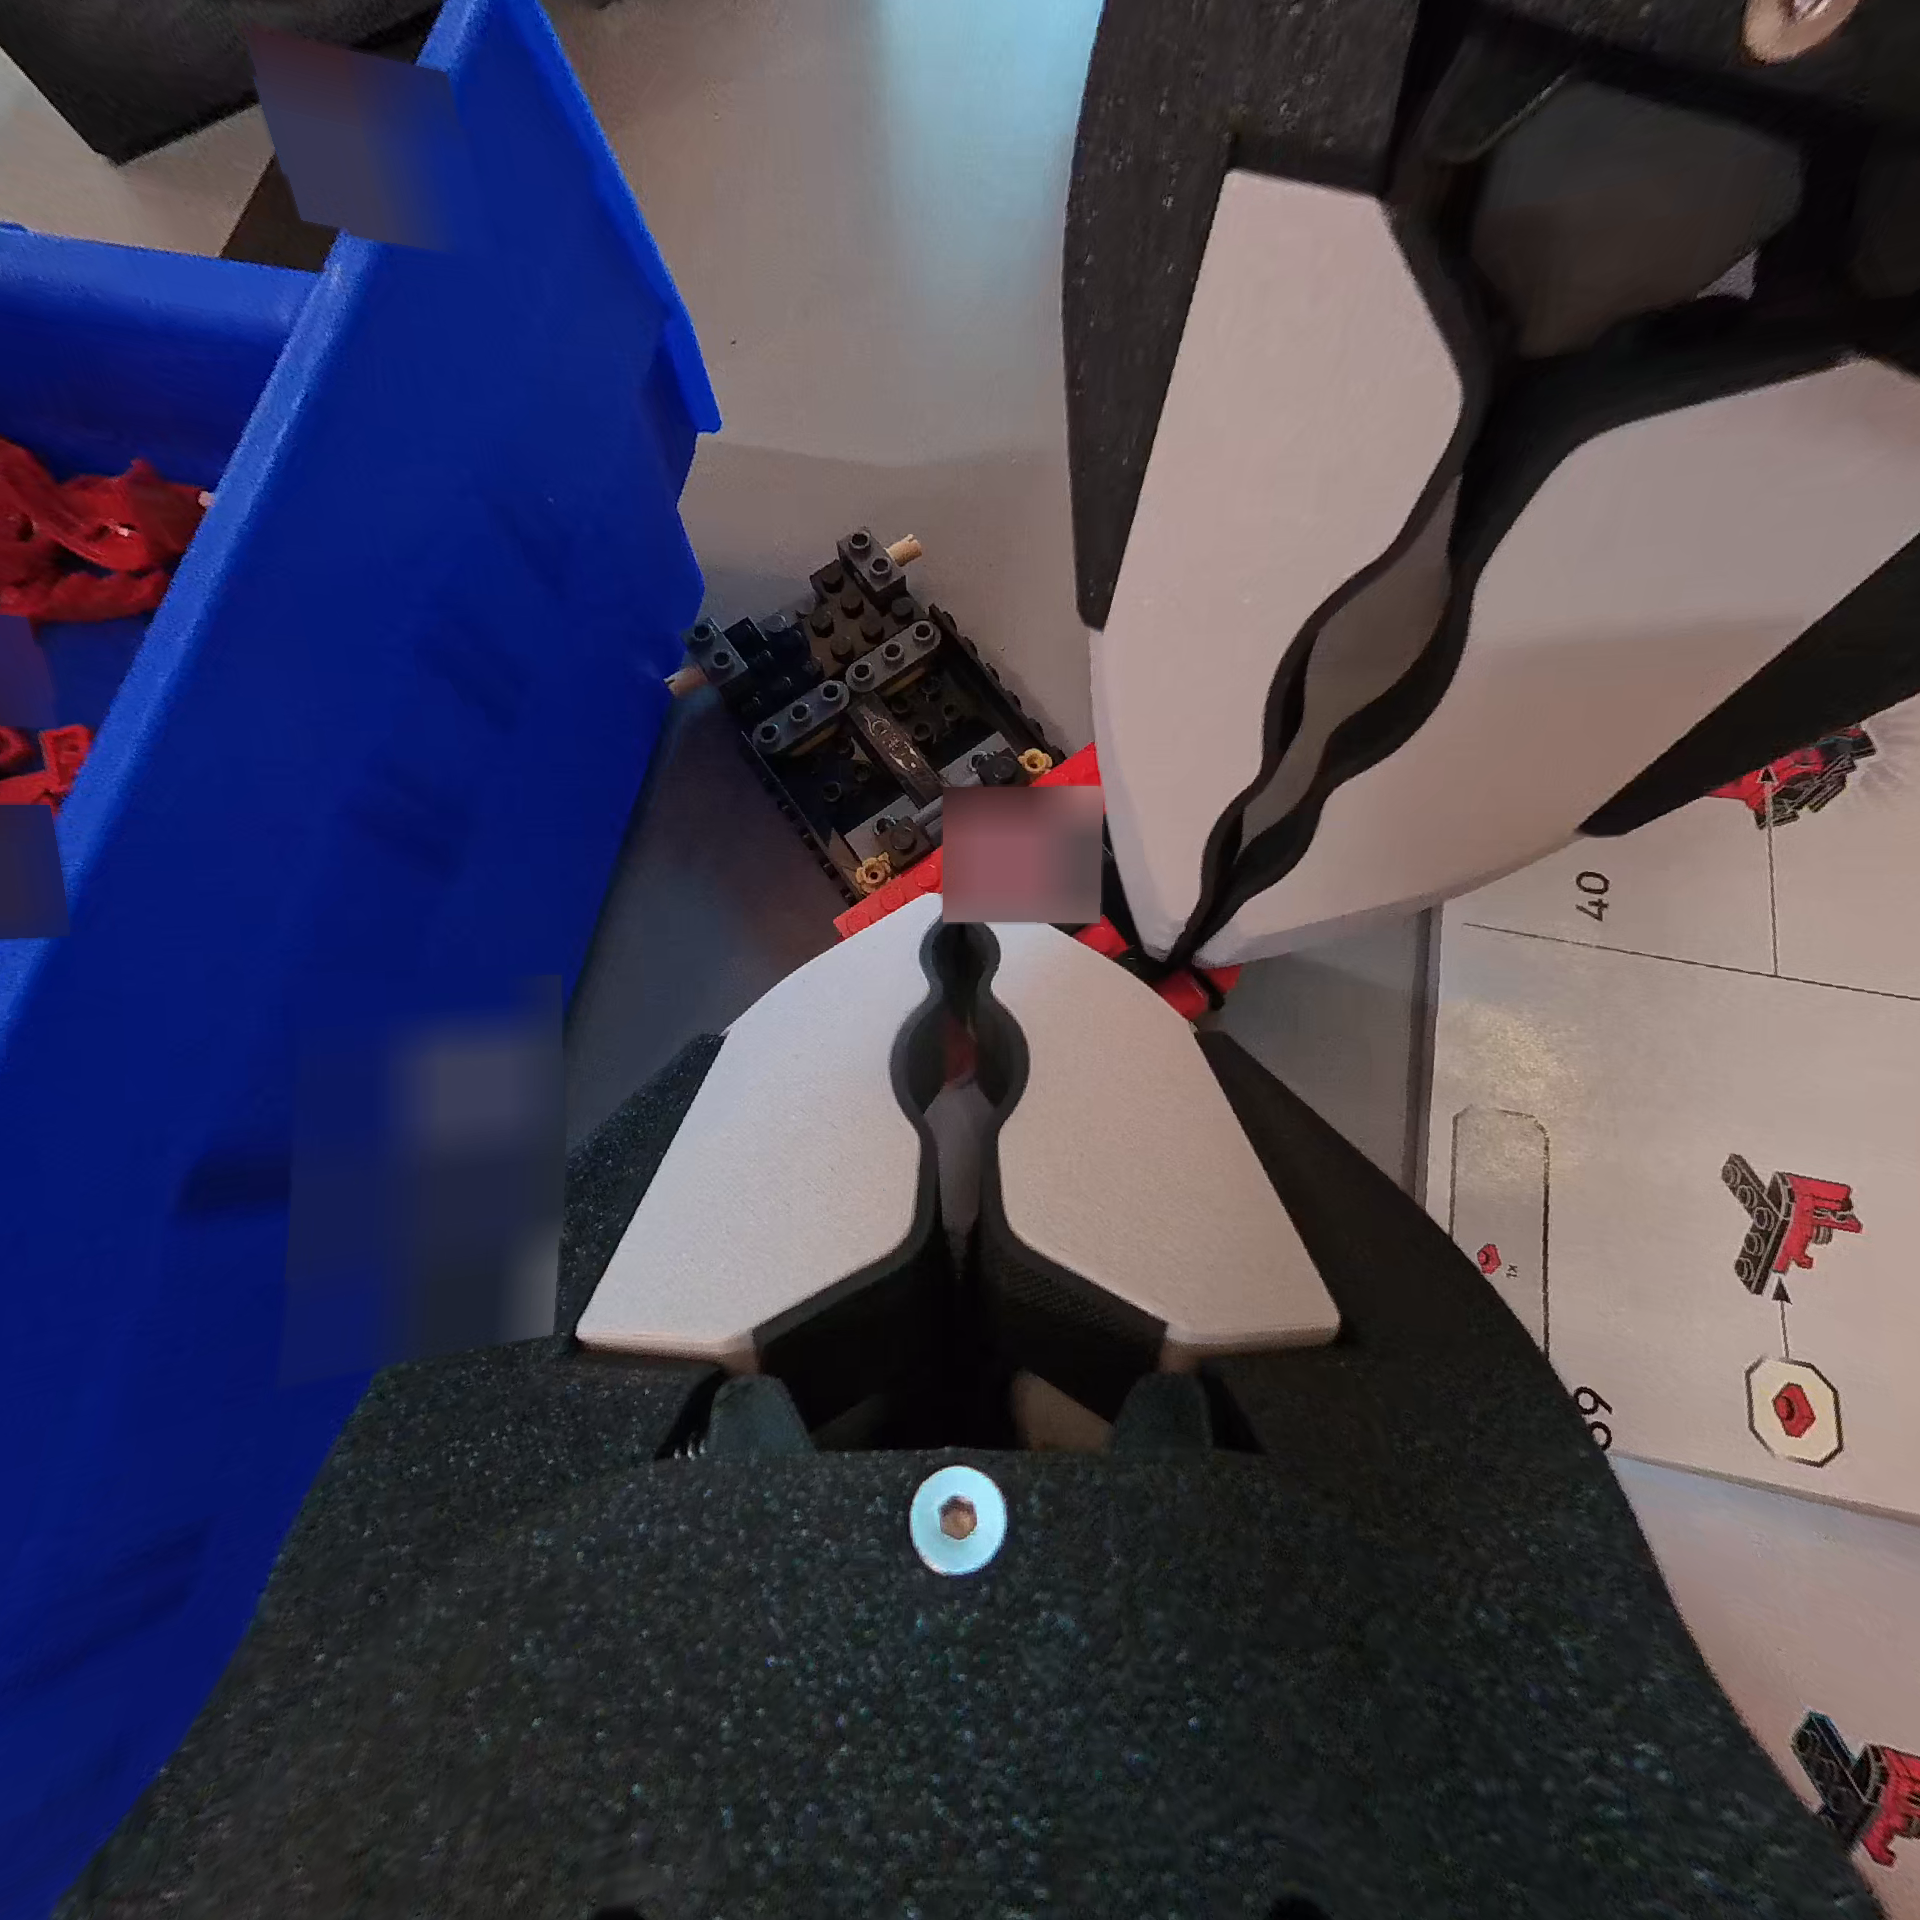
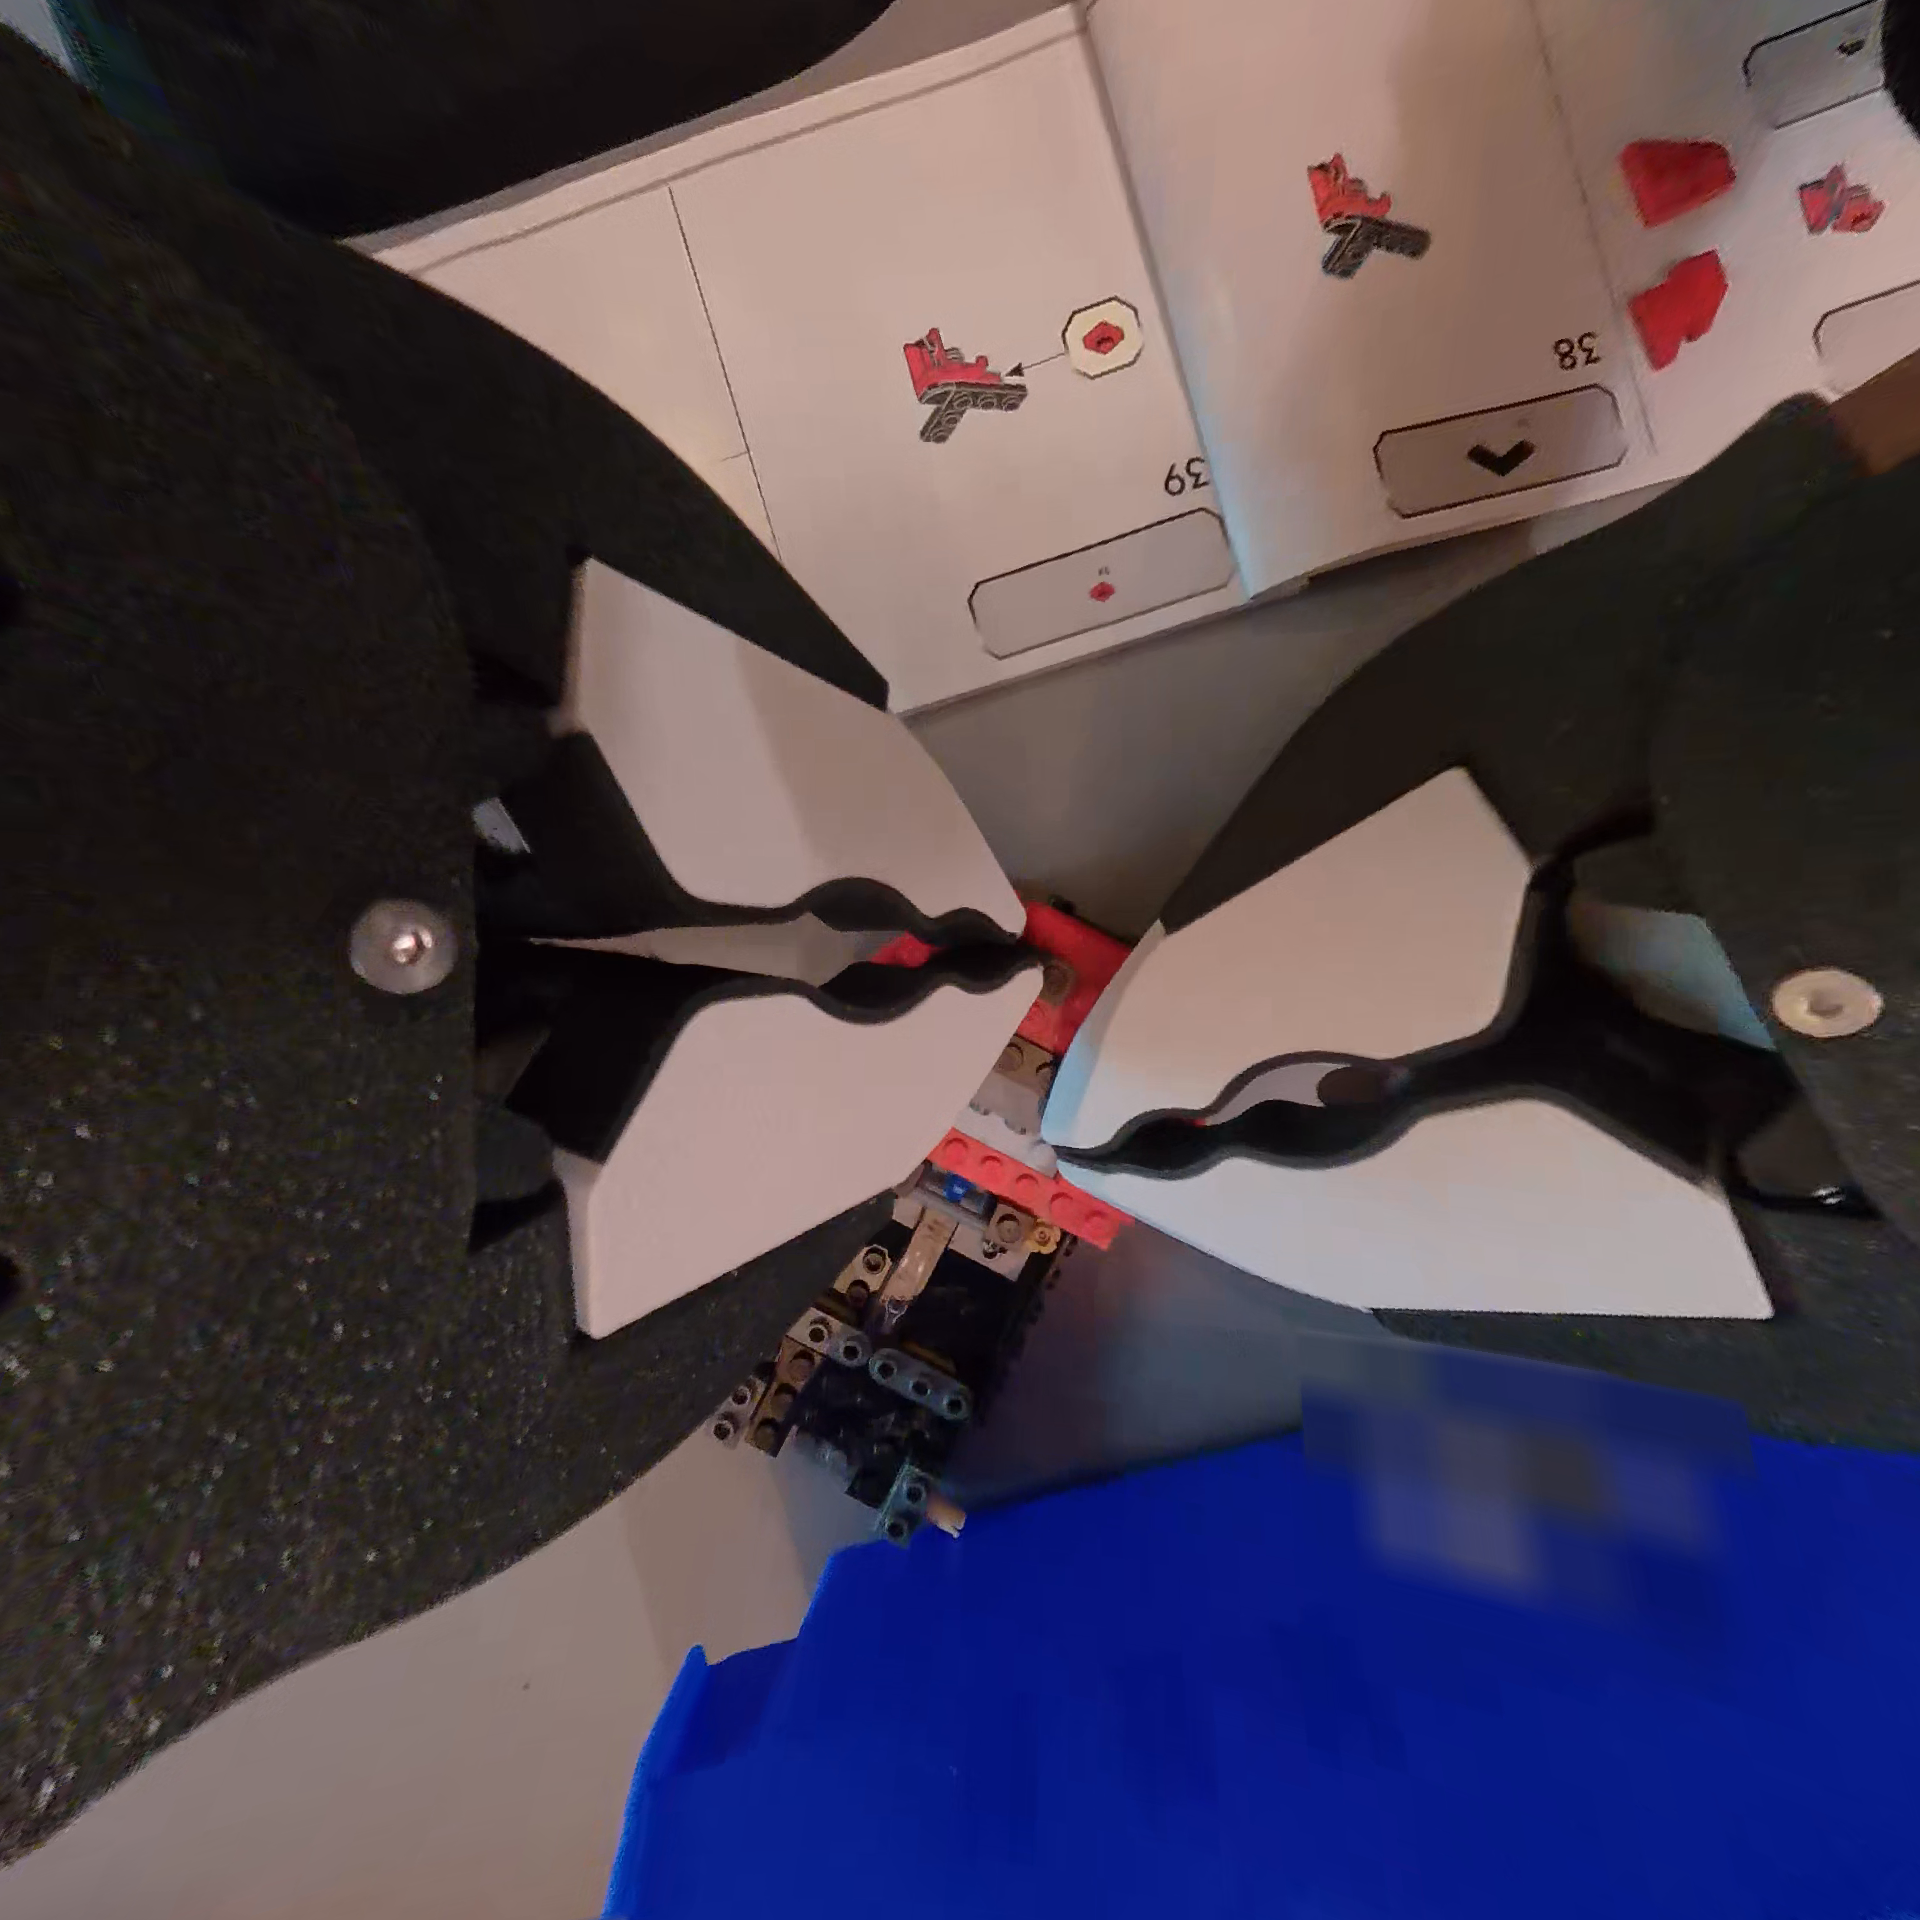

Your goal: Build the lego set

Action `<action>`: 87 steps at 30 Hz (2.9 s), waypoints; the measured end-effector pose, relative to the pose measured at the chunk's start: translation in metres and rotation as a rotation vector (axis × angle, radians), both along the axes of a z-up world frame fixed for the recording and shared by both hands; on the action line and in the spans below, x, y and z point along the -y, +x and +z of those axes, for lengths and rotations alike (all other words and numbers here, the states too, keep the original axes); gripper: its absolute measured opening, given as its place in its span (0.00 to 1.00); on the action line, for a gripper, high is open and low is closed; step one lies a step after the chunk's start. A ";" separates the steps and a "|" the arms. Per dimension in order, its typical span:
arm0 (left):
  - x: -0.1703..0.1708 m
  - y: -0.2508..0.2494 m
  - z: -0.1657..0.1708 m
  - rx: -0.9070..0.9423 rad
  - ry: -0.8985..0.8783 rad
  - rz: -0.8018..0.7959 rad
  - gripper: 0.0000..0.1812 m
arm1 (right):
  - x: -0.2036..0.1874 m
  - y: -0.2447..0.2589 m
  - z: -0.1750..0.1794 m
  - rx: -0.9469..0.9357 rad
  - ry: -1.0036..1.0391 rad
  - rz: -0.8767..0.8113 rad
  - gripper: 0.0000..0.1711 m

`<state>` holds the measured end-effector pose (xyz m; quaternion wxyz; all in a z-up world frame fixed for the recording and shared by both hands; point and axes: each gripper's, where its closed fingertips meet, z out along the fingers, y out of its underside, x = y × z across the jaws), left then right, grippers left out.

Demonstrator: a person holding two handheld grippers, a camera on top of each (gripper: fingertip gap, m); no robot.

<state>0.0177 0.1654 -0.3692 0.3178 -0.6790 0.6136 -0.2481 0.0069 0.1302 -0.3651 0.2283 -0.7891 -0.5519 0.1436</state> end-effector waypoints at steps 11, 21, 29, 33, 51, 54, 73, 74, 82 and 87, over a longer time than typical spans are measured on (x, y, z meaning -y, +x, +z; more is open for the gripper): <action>-0.001 0.000 -0.001 -0.002 0.014 0.004 0.00 | 0.001 0.000 -0.001 -0.040 -0.030 -0.072 0.00; -0.001 0.001 -0.001 0.009 -0.003 -0.005 0.00 | 0.000 0.000 -0.001 -0.073 -0.071 -0.070 0.00; -0.004 0.005 0.011 0.072 0.006 0.009 0.00 | -0.016 0.020 0.030 -0.187 0.012 -0.180 0.01; 0.010 0.003 0.033 0.112 -0.011 -0.074 0.00 | -0.004 0.023 0.015 -0.139 -0.039 -0.173 0.00; 0.025 0.000 0.004 0.027 -0.095 -0.144 0.00 | -0.005 0.017 -0.001 -0.099 -0.047 -0.187 0.00; 0.025 0.001 0.004 0.028 -0.075 -0.142 0.00 | -0.005 0.017 -0.001 -0.082 -0.039 -0.192 0.00; 0.016 -0.007 0.024 0.095 -0.030 -0.114 0.00 | -0.002 0.014 0.006 -0.224 -0.016 -0.241 0.08; 0.017 -0.006 0.017 0.070 -0.027 -0.120 0.00 | -0.002 0.011 0.007 -0.233 -0.014 -0.236 0.08; 0.020 -0.004 0.004 0.050 -0.042 -0.132 0.00 | -0.004 0.007 0.001 -0.230 -0.031 -0.230 0.08; 0.019 -0.005 0.004 0.045 -0.036 -0.133 0.00 | -0.003 0.006 0.000 -0.258 -0.040 -0.222 0.08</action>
